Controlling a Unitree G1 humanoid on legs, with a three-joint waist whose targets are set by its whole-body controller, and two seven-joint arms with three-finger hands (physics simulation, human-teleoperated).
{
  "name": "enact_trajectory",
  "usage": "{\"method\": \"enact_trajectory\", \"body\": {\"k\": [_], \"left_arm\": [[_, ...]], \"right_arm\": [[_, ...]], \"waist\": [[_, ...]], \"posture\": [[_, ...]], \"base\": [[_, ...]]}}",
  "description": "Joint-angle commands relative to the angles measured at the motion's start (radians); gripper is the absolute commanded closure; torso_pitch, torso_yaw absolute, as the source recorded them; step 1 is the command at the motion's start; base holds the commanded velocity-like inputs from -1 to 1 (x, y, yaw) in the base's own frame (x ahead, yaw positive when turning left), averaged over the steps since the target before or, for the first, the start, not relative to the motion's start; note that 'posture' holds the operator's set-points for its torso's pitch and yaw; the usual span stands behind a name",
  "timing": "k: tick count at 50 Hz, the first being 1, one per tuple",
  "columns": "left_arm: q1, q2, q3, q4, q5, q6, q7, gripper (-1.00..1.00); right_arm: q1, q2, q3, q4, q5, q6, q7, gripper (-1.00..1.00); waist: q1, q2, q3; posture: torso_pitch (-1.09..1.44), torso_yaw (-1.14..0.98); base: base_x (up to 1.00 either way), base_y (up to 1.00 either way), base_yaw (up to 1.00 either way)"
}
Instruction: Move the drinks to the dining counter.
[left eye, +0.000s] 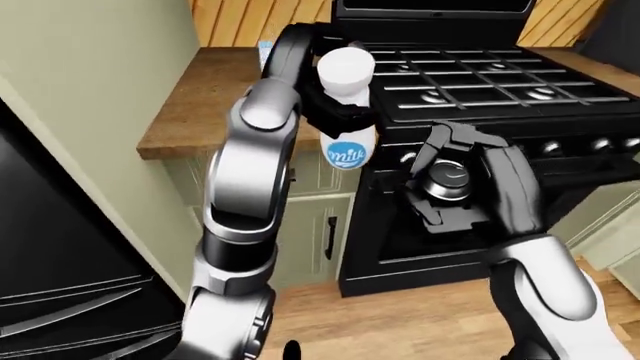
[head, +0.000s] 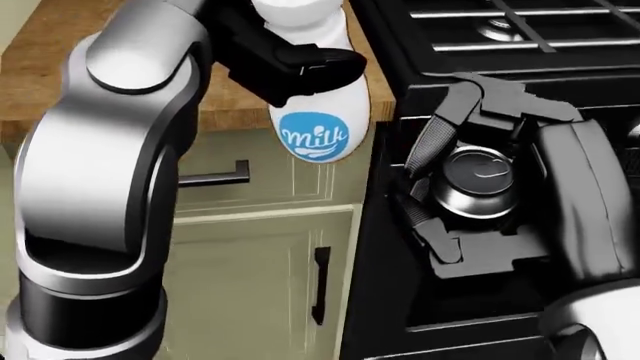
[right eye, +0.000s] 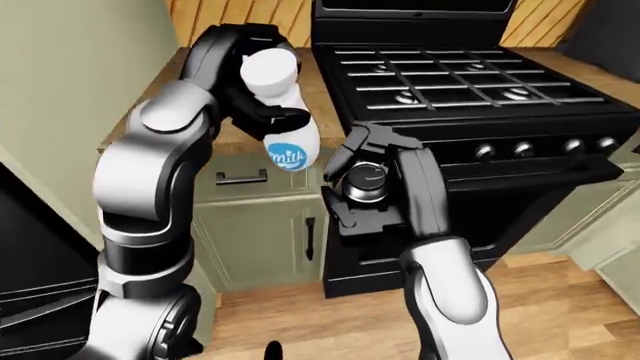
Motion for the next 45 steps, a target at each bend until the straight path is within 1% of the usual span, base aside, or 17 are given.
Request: {"method": "enact_trajectory", "body": {"k": [1, 2, 3, 5, 8, 13, 15, 18, 22, 27, 31, 32, 35, 40, 43, 44, 45], "left_arm": [[-0.031, -0.001, 0.004, -0.036, 0.003, -0.030, 0.004, 1.00], [-0.032, -0.001, 0.005, -0.033, 0.003, -0.033, 0.005, 1.00], [-0.033, -0.001, 0.006, -0.033, 0.003, -0.032, 0.004, 1.00], [-0.035, -0.001, 0.007, -0.037, 0.003, -0.028, 0.004, 1.00], [-0.025, -0.004, 0.004, -0.044, 0.005, -0.032, 0.009, 1.00], [-0.018, -0.002, 0.000, -0.048, 0.014, -0.037, 0.007, 1.00], [-0.017, -0.003, -0.002, -0.047, 0.017, -0.038, 0.004, 1.00], [-0.020, -0.006, -0.001, -0.051, 0.021, -0.033, 0.001, 1.00], [-0.013, -0.005, -0.003, -0.057, 0.026, -0.034, -0.005, 1.00], [-0.012, -0.005, 0.001, -0.055, 0.026, -0.038, -0.007, 1.00], [-0.005, -0.006, 0.000, -0.053, 0.026, -0.043, -0.005, 1.00], [-0.004, -0.007, 0.002, -0.052, 0.026, -0.045, -0.005, 1.00], [-0.002, -0.006, 0.001, -0.052, 0.026, -0.046, -0.005, 1.00], [0.002, -0.008, 0.000, -0.059, 0.025, -0.045, -0.006, 1.00], [0.005, -0.007, -0.001, -0.066, 0.026, -0.043, -0.009, 1.00], [0.007, -0.007, 0.000, -0.066, 0.026, -0.044, -0.008, 1.00], [0.007, -0.006, -0.001, -0.068, 0.026, -0.043, -0.008, 1.00]], "right_arm": [[-0.021, -0.007, -0.013, -0.033, -0.002, -0.022, -0.008, 1.00], [-0.024, -0.007, -0.014, -0.033, -0.001, -0.018, -0.010, 1.00], [-0.025, -0.008, -0.014, -0.033, -0.001, -0.018, -0.010, 1.00], [-0.025, -0.006, -0.015, -0.035, 0.004, -0.016, -0.012, 1.00], [-0.019, -0.006, -0.016, -0.033, 0.006, -0.025, -0.019, 1.00], [-0.013, -0.008, -0.018, -0.027, 0.006, -0.040, -0.030, 1.00], [-0.012, -0.011, -0.018, -0.025, 0.007, -0.044, -0.030, 1.00], [-0.013, -0.019, -0.014, -0.027, -0.004, -0.056, -0.035, 1.00], [-0.020, -0.014, -0.038, -0.012, -0.004, -0.073, -0.049, 1.00], [-0.011, -0.015, -0.032, -0.002, 0.000, -0.083, -0.051, 1.00], [0.000, -0.013, -0.027, 0.000, 0.003, -0.093, -0.049, 1.00], [0.001, -0.013, -0.027, 0.000, 0.003, -0.094, -0.049, 1.00], [0.002, -0.012, -0.024, -0.001, 0.003, -0.091, -0.050, 1.00], [0.005, -0.009, -0.018, 0.003, 0.001, -0.096, -0.051, 1.00], [0.008, -0.008, -0.016, 0.006, -0.001, -0.102, -0.050, 1.00], [0.010, -0.008, -0.016, 0.009, -0.001, -0.106, -0.050, 1.00], [0.011, -0.008, -0.015, 0.008, -0.002, -0.105, -0.049, 1.00]], "waist": [[-0.006, -0.041, -0.038], [-0.007, -0.035, -0.035], [-0.030, 0.007, 0.009], [-0.012, -0.025, -0.030], [0.004, -0.036, -0.016], [-0.029, 0.012, 0.010], [-0.038, 0.041, 0.015], [-0.055, 0.131, 0.009], [-0.023, 0.032, -0.011], [-0.014, 0.023, -0.018], [-0.012, -0.087, -0.013], [-0.010, -0.056, -0.001], [0.013, -0.050, -0.016], [0.005, 0.015, -0.007], [-0.003, 0.078, -0.019], [0.003, 0.125, -0.037], [0.008, 0.110, -0.027]], "posture": [[0.00, 0.00], [0.00, 0.00], [0.00, 0.00], [0.00, 0.00], [0.00, 0.00], [0.00, 0.00], [0.00, 0.00], [0.00, 0.00], [0.00, 0.00], [0.00, 0.00], [0.00, 0.00], [0.00, 0.00], [0.00, 0.00], [0.00, 0.00], [0.00, 0.00], [0.00, 0.00], [0.00, 0.00]], "base": [[-0.31, -0.09, 0.00], [-0.20, -0.11, 0.00], [-0.17, -0.10, 0.00], [-0.02, -0.09, 0.00], [0.00, 0.00, 0.00], [0.00, 0.00, 0.00], [0.00, 0.00, 0.00], [0.00, 0.00, 0.00], [0.00, 0.31, 0.25], [0.00, 0.00, 1.00], [0.00, 0.00, 1.00], [0.00, 0.00, 1.00], [0.00, 0.00, 1.00], [0.00, 0.00, 1.00], [0.00, 0.00, 1.00], [0.00, 0.00, 1.00], [0.00, 0.00, 1.00]]}}
